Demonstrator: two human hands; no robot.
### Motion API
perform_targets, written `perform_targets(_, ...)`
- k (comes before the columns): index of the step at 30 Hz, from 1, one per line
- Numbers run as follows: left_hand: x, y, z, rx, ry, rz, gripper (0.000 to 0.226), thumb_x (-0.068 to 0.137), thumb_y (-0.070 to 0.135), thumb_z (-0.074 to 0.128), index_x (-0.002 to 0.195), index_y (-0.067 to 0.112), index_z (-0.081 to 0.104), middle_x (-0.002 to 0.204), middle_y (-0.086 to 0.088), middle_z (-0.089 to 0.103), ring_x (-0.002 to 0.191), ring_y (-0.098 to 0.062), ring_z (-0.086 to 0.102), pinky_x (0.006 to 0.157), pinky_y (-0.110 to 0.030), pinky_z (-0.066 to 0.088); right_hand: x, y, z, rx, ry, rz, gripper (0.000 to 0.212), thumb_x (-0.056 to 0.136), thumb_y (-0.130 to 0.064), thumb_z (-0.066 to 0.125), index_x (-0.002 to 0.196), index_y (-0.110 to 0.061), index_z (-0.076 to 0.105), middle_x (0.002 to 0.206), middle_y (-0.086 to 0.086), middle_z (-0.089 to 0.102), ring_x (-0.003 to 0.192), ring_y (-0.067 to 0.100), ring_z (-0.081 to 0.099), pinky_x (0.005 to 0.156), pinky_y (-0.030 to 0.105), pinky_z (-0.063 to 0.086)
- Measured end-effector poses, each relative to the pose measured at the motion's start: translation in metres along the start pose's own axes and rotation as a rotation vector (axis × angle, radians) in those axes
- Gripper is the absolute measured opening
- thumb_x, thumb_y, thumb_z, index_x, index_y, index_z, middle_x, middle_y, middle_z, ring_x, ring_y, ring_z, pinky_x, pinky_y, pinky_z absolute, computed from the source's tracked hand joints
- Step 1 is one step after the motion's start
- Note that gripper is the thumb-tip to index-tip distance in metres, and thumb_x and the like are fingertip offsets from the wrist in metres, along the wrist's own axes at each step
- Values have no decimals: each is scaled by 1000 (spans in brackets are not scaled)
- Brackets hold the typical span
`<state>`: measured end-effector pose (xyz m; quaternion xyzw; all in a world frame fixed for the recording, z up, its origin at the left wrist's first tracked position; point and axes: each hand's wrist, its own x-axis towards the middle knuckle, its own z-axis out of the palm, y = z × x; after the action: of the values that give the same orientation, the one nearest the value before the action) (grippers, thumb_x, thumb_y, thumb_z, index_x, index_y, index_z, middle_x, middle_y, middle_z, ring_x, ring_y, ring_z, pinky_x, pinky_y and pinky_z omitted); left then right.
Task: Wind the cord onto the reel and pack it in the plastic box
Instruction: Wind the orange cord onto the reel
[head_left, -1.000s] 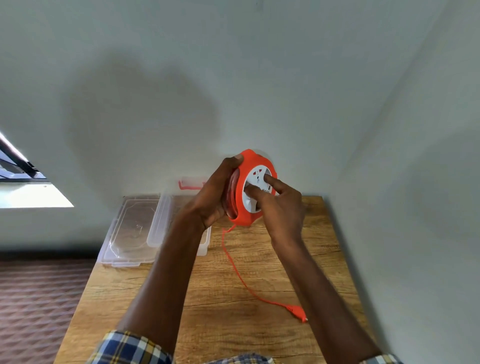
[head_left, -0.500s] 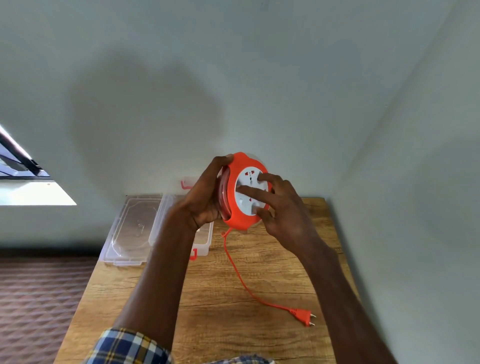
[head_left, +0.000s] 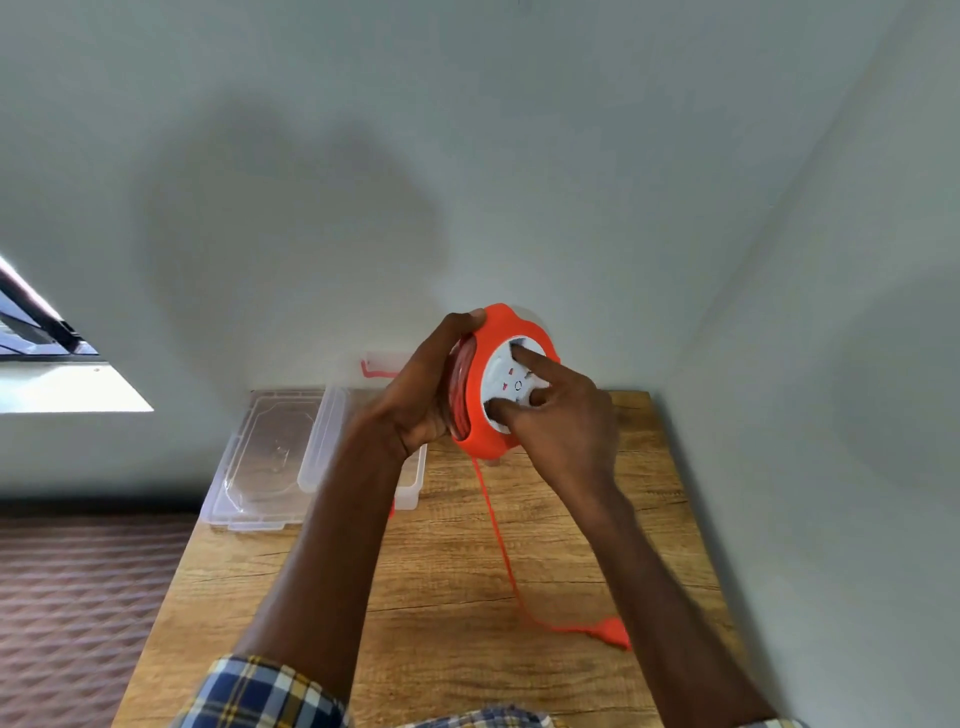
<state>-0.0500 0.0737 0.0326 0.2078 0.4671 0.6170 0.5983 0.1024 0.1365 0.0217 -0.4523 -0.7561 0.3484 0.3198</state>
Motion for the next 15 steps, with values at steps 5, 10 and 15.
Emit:
perform_targets(5, 3, -7, 6, 9, -21, 22, 64, 104, 61, 50, 143, 12, 63, 135, -21, 72, 122, -39, 71, 95, -50, 61, 3, -4, 4, 525, -74, 372, 59, 71, -53, 85, 126, -36, 70, 120, -7, 75, 94, 7, 74, 75, 30, 62)
perform_targets(10, 6, -11, 0, -105, -116, -32, 74, 102, 68, 50, 148, 11, 61, 147, -24, 63, 135, -44, 61, 109, -57, 53, 3, 1, -4, 537, -96, 364, 60, 74, -55, 84, 128, -37, 68, 123, -7, 73, 98, 6, 71, 64, 24, 58)
perform_targets(15, 9, -21, -2, -197, -93, -4, 72, 100, 71, 49, 137, 14, 71, 138, -21, 68, 121, -38, 68, 105, -54, 54, 1, 6, -8, 370, -234, 263, 57, 83, -58, 76, 134, -37, 64, 110, 0, 77, 69, 1, 67, 48, 15, 47)
